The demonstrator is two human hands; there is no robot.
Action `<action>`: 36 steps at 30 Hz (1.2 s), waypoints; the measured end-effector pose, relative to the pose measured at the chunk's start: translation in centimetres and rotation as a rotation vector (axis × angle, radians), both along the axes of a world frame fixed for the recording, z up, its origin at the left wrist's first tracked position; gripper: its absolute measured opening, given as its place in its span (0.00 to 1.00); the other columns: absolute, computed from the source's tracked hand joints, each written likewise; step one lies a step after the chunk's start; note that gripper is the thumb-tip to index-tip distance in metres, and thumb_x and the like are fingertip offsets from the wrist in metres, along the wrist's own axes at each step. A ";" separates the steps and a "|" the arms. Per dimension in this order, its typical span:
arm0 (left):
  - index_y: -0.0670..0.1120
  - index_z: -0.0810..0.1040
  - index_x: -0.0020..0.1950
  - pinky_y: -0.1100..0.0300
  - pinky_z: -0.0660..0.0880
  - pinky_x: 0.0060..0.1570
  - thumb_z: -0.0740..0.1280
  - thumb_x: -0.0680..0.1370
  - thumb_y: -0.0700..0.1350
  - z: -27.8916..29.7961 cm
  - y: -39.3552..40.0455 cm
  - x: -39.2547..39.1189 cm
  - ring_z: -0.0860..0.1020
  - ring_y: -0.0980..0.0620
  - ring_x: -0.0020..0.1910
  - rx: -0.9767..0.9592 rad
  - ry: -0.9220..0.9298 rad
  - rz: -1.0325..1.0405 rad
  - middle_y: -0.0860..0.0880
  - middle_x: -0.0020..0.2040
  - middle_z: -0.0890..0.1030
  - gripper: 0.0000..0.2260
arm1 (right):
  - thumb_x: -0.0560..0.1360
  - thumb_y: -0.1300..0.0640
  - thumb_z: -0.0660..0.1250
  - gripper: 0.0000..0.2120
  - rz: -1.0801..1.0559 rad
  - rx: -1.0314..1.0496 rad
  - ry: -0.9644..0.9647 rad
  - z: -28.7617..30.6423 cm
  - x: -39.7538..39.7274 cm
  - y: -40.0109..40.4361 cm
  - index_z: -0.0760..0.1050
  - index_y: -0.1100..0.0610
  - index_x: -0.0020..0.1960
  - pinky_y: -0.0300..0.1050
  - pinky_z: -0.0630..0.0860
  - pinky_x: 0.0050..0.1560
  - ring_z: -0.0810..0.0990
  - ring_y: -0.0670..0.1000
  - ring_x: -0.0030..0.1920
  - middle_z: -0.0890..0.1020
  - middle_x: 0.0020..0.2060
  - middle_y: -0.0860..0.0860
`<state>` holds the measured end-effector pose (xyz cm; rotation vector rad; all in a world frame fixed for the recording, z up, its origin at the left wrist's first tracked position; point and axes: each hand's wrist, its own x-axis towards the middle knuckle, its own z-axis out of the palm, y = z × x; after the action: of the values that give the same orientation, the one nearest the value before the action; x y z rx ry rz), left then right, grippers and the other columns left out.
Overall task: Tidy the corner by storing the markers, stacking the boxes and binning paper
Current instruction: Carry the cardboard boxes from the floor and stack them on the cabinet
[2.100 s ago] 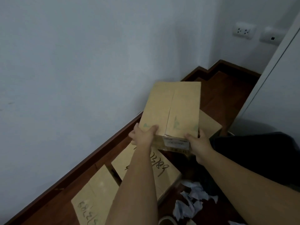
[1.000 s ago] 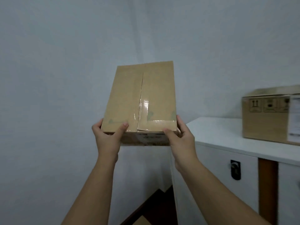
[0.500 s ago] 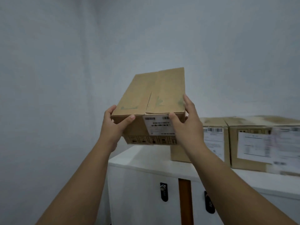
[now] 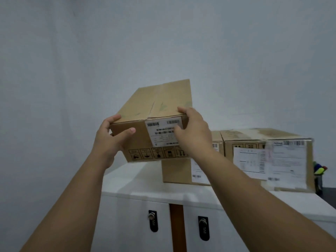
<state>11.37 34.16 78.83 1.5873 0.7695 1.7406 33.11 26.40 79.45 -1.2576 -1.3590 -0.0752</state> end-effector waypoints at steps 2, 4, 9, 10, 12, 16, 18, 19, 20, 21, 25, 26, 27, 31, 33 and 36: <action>0.52 0.72 0.68 0.41 0.80 0.51 0.77 0.71 0.42 0.1 0.3 -2.3 0.76 0.54 0.56 0.008 -0.015 0.071 0.50 0.63 0.72 0.28 | 0.74 0.55 0.65 0.26 0.058 0.010 -0.013 -0.5 -2.3 1.3 0.64 0.40 0.69 0.54 0.76 0.62 0.72 0.52 0.67 0.68 0.72 0.48; 0.54 0.73 0.67 0.41 0.79 0.54 0.77 0.70 0.42 0.2 0.6 -5.0 0.76 0.51 0.58 0.018 -0.032 0.149 0.49 0.64 0.72 0.27 | 0.75 0.55 0.64 0.27 0.117 0.006 -0.033 -1.4 -4.9 2.3 0.63 0.40 0.71 0.54 0.71 0.68 0.67 0.52 0.71 0.63 0.74 0.49; 0.56 0.70 0.67 0.40 0.78 0.56 0.77 0.70 0.42 -1.4 2.1 -10.3 0.74 0.47 0.62 -0.012 -0.046 0.250 0.49 0.67 0.70 0.29 | 0.76 0.56 0.63 0.30 0.216 -0.044 -0.081 -4.0 -10.2 3.9 0.58 0.40 0.74 0.53 0.67 0.70 0.61 0.55 0.75 0.52 0.78 0.49; 0.55 0.69 0.68 0.40 0.78 0.56 0.77 0.70 0.42 -2.0 2.4 -10.9 0.74 0.48 0.61 -0.020 -0.042 0.254 0.49 0.66 0.70 0.30 | 0.76 0.56 0.63 0.30 0.217 -0.071 -0.088 -4.5 -10.7 4.2 0.57 0.40 0.74 0.52 0.67 0.70 0.61 0.55 0.74 0.52 0.78 0.49; 0.53 0.68 0.69 0.43 0.78 0.55 0.76 0.71 0.41 -2.9 3.3 -11.9 0.75 0.52 0.56 -0.037 -0.034 0.257 0.49 0.65 0.71 0.30 | 0.76 0.55 0.63 0.30 0.214 -0.139 -0.110 -5.5 -11.5 5.0 0.56 0.40 0.74 0.51 0.67 0.68 0.63 0.55 0.73 0.52 0.78 0.49; 0.52 0.65 0.72 0.44 0.78 0.52 0.76 0.71 0.40 -5.2 5.6 -12.4 0.75 0.52 0.53 -0.159 0.037 0.181 0.50 0.63 0.71 0.33 | 0.75 0.56 0.65 0.32 0.202 -0.230 -0.095 -8.4 -11.6 6.2 0.57 0.39 0.74 0.49 0.67 0.67 0.63 0.53 0.73 0.54 0.78 0.48; 0.54 0.64 0.72 0.46 0.80 0.48 0.76 0.71 0.40 -6.8 6.7 -12.1 0.75 0.48 0.55 -0.244 0.089 0.129 0.50 0.64 0.70 0.35 | 0.74 0.57 0.64 0.30 0.218 -0.195 -0.086 -10.0 -11.0 6.6 0.60 0.39 0.72 0.46 0.69 0.65 0.66 0.49 0.71 0.58 0.76 0.47; 0.55 0.64 0.72 0.47 0.81 0.47 0.77 0.70 0.41 -7.6 7.2 -11.9 0.75 0.47 0.57 -0.253 0.127 0.133 0.49 0.65 0.69 0.35 | 0.74 0.57 0.64 0.30 0.230 -0.170 -0.092 -10.6 -10.7 6.8 0.62 0.39 0.71 0.43 0.70 0.62 0.68 0.47 0.68 0.60 0.75 0.46; 0.58 0.64 0.71 0.46 0.81 0.49 0.79 0.69 0.43 -8.6 7.8 -11.7 0.74 0.46 0.61 -0.240 0.164 0.157 0.49 0.68 0.68 0.37 | 0.73 0.58 0.64 0.29 0.241 -0.150 -0.104 -11.1 -10.4 7.0 0.63 0.40 0.71 0.39 0.71 0.58 0.70 0.44 0.63 0.62 0.73 0.45; 0.62 0.64 0.70 0.44 0.80 0.54 0.80 0.66 0.46 -9.4 8.5 -11.5 0.73 0.44 0.64 -0.219 0.221 0.197 0.49 0.71 0.66 0.39 | 0.73 0.58 0.64 0.28 0.243 -0.135 -0.117 -11.3 -10.1 7.2 0.64 0.41 0.70 0.37 0.70 0.57 0.70 0.43 0.60 0.65 0.71 0.45; 0.65 0.53 0.77 0.44 0.65 0.72 0.78 0.69 0.51 -11.2 9.7 -10.1 0.61 0.42 0.74 -0.221 0.475 0.412 0.50 0.77 0.47 0.45 | 0.74 0.56 0.63 0.25 0.103 -0.134 -0.268 -10.0 -8.3 8.0 0.65 0.46 0.70 0.48 0.62 0.70 0.63 0.50 0.70 0.65 0.70 0.48; 0.64 0.52 0.78 0.43 0.62 0.73 0.77 0.70 0.52 -11.4 9.7 -9.5 0.57 0.41 0.76 -0.203 0.551 0.477 0.51 0.78 0.42 0.45 | 0.75 0.53 0.62 0.25 0.033 -0.144 -0.336 -9.6 -7.7 8.3 0.64 0.47 0.71 0.51 0.58 0.73 0.59 0.52 0.73 0.63 0.72 0.49; 0.64 0.51 0.78 0.41 0.60 0.73 0.77 0.70 0.53 -11.5 9.6 -8.7 0.54 0.40 0.77 -0.172 0.631 0.536 0.53 0.78 0.40 0.45 | 0.75 0.51 0.61 0.25 -0.035 -0.158 -0.398 -9.2 -7.1 8.5 0.63 0.46 0.72 0.54 0.53 0.75 0.54 0.53 0.75 0.61 0.74 0.50; 0.63 0.52 0.78 0.39 0.58 0.74 0.76 0.70 0.54 -11.5 10.2 -5.8 0.52 0.43 0.78 -0.047 0.742 0.533 0.56 0.79 0.44 0.44 | 0.76 0.44 0.58 0.27 -0.178 -0.199 -0.497 -8.1 -4.7 10.3 0.58 0.44 0.74 0.62 0.39 0.74 0.42 0.58 0.78 0.52 0.78 0.53; 0.64 0.52 0.77 0.41 0.62 0.73 0.76 0.70 0.53 -11.3 10.7 -4.5 0.54 0.44 0.78 -0.028 0.753 0.500 0.55 0.80 0.44 0.44 | 0.75 0.44 0.58 0.30 -0.229 -0.228 -0.534 -7.6 -3.3 11.3 0.55 0.45 0.75 0.63 0.37 0.74 0.40 0.58 0.78 0.50 0.78 0.54; 0.70 0.50 0.75 0.39 0.67 0.69 0.76 0.70 0.55 -11.0 11.5 -3.2 0.56 0.42 0.78 -0.044 0.819 0.483 0.54 0.80 0.43 0.44 | 0.75 0.45 0.57 0.33 -0.325 -0.329 -0.553 -7.5 -1.7 12.4 0.52 0.50 0.77 0.64 0.36 0.73 0.40 0.59 0.78 0.52 0.78 0.55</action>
<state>8.18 45.67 67.86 2.2319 1.6762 1.2961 31.44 38.77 71.93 -1.8189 -1.6633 -0.4709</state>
